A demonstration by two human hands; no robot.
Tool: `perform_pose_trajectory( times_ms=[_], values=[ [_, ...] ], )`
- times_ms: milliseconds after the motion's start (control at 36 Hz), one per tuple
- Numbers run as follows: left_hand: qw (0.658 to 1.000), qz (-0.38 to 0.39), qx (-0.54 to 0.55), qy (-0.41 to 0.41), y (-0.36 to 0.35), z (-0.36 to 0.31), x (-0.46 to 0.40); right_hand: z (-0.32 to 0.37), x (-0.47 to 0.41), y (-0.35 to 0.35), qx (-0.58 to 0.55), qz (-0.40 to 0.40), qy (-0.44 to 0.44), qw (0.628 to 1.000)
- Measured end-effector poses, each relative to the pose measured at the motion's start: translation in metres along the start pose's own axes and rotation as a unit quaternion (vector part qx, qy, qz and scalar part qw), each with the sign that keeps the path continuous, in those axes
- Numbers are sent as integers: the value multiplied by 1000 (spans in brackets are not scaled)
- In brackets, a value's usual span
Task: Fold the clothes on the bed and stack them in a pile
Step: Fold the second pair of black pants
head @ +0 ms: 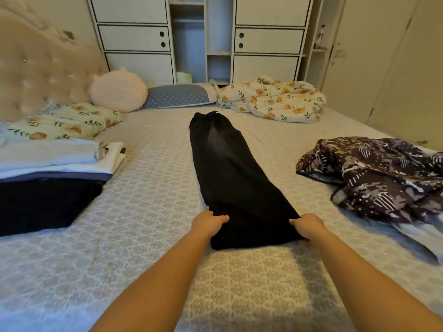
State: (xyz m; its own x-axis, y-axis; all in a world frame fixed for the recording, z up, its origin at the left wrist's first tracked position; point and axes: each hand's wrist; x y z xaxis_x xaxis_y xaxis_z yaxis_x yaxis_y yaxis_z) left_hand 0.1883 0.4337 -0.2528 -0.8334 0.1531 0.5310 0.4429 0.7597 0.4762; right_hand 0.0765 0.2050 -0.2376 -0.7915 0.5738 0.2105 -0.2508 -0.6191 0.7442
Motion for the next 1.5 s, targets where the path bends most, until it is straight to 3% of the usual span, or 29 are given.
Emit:
perform_pose_trajectory(
  times_ms=[167,278,361,417,500,556,639,694,750,833,944,1056,1111,1194,1250,1389,1444,1500],
  values=[
    [998,4,55,22,-14,1,13,-2,4,-5,-6,-23,-11,1000],
    [969,41,229,78,8,-6,18,17,8,-8,-77,-6,-36,996],
    [943,72,319,57,40,-23,26,46,13,-18,-142,-42,1,989],
    [941,44,336,21,69,-38,32,63,16,-24,-221,-88,49,970],
    [944,-4,329,-30,103,-51,41,79,25,-30,-328,-115,85,934],
    [955,-14,294,-42,104,-43,45,78,35,-34,-335,-119,67,932],
    [996,-58,65,-12,72,4,37,53,55,-42,-223,-115,34,967],
    [989,-83,-118,6,48,40,36,32,70,-50,-111,-86,45,989],
    [977,-115,-180,-3,36,58,38,24,81,-61,-54,-70,67,994],
    [973,-129,-190,-27,32,54,46,26,85,-61,-32,-70,66,995],
    [995,-43,-86,-15,34,49,57,15,81,-51,-61,-56,50,995],
    [996,-29,87,2,55,39,62,23,78,-45,-209,-67,33,975],
    [992,-51,114,-8,65,34,63,33,76,-42,-285,-72,21,956],
    [991,-133,28,-16,74,33,66,42,74,-37,-346,-22,-45,937],
    [989,-144,-18,-4,79,36,64,42,77,-32,-310,53,-64,947],
    [989,43,14,138,93,45,50,38,60,-9,-140,194,-58,969],
    [977,77,59,190,97,40,44,59,49,4,-87,252,-73,961],
    [976,82,80,185,108,11,35,96,30,25,-56,260,-63,962]
  ],
)
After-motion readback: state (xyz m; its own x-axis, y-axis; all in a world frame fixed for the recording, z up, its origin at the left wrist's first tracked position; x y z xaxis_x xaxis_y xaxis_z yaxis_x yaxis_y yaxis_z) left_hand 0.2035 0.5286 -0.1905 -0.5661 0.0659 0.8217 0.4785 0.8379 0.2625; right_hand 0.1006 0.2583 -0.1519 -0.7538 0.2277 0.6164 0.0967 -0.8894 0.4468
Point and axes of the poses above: each hand's wrist, its own x-axis away from the middle knuckle, its own y-axis out of the back of the hand, z = x × y, and after that the axes turned 14 degrees about y, right-handed
